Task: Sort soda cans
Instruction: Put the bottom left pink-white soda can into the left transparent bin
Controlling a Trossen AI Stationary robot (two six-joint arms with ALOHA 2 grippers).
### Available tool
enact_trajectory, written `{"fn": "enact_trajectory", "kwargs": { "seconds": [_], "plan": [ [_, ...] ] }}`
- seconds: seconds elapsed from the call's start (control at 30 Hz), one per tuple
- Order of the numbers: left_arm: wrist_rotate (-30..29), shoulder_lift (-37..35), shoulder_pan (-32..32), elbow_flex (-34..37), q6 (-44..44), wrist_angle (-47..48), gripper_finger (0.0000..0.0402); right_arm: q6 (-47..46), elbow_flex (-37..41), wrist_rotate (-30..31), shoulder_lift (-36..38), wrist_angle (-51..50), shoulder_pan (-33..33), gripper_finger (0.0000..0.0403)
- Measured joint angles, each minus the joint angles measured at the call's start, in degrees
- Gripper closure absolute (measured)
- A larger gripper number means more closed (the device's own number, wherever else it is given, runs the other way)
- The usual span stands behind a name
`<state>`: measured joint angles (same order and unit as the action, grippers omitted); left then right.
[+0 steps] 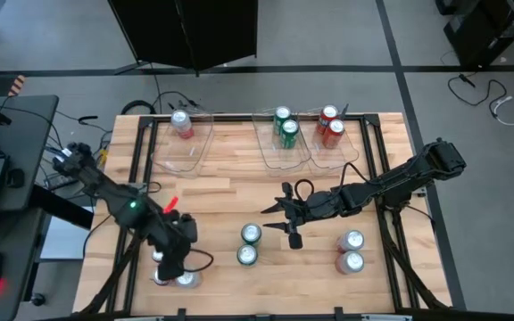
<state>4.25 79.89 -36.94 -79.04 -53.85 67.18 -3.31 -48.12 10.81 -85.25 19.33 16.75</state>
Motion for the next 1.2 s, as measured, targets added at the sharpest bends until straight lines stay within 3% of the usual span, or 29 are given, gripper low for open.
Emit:
{"fn": "enact_trajectory", "kwargs": {
  "seconds": [0.2, 0.37, 0.47, 0.77, 0.97, 1.2],
  "plan": [
    [1.45, 7.52, -2.24, -7.31, -4.93, 3.69, 0.0254, -0.09, 0.00, 0.00, 0.00, -0.09, 0.00, 0.0243],
    [5.54, 12.53, -2.24, -8.99, -9.10, 4.25, 0.0250, -0.07, 0.00, 0.00, 0.00, -0.17, 0.00, 0.0243],
    [7.01, 14.87, -2.13, -8.99, -12.70, 4.47, 0.0232, -0.07, 0.00, 0.00, 0.00, -0.23, 0.00, 0.0243],
    [9.40, 17.77, -2.06, -8.96, -11.04, 2.59, 0.0172, -0.02, 0.00, 0.00, 0.00, -0.26, 0.00, 0.0239],
    [5.55, 17.77, -2.06, -8.96, -10.90, -1.31, 0.0174, -0.02, 0.00, -0.01, 0.00, -0.24, 0.00, 0.0237],
    [7.02, 17.77, -0.97, -8.96, -10.92, -2.17, 0.0211, -0.04, 0.00, 0.00, 0.00, -0.22, 0.00, 0.0238]
  ]
}}
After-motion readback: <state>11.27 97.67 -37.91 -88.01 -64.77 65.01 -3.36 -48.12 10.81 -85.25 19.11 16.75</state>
